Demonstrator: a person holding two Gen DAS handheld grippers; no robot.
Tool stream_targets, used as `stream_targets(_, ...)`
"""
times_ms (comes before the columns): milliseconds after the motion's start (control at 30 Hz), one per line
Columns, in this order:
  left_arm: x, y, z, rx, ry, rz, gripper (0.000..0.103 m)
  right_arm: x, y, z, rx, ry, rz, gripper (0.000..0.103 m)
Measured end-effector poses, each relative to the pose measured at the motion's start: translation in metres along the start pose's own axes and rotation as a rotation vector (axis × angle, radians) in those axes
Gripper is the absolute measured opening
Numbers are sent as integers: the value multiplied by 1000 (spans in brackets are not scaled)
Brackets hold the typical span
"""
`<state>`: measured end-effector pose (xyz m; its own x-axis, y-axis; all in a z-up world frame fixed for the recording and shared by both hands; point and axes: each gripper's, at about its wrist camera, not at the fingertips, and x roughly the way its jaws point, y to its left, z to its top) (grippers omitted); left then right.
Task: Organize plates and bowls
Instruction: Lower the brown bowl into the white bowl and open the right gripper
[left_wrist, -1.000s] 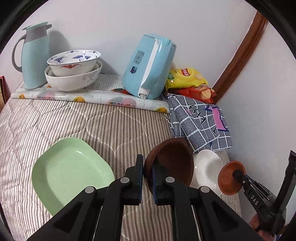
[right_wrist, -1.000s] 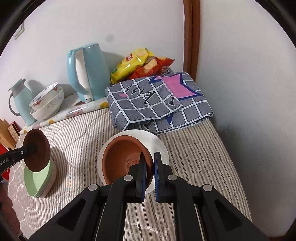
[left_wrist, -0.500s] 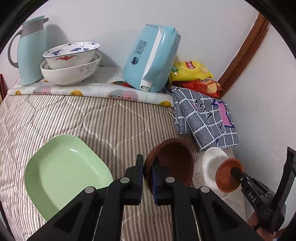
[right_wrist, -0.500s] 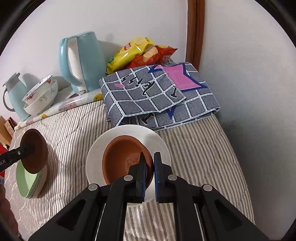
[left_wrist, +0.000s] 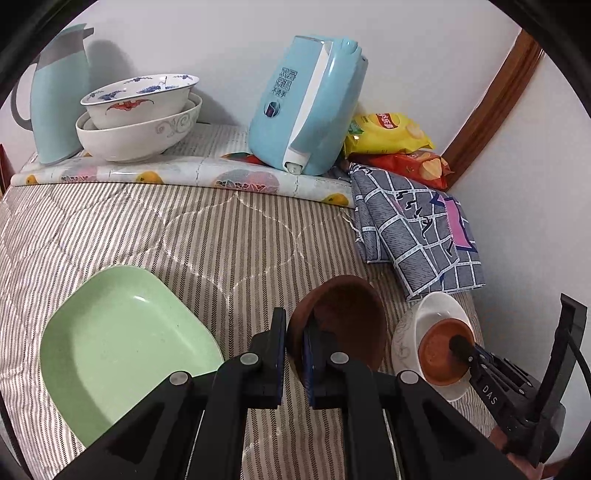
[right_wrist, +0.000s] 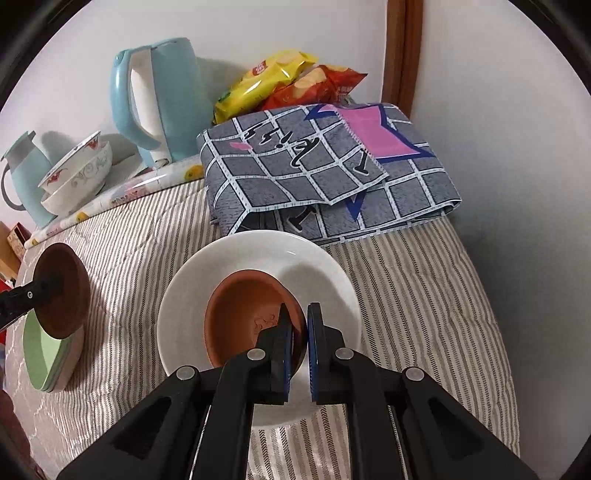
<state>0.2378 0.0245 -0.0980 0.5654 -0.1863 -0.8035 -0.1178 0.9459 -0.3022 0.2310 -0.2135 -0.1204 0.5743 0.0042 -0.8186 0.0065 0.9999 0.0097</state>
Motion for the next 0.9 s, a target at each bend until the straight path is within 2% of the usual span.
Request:
stream_targets(667, 5, 1, -4, 1, 20, -13, 8, 16, -2, -1, 34, 41, 10, 8)
stream_targets(900, 5, 4, -5, -5, 23, -19, 9, 21, 7, 1, -8, 60, -29, 8)
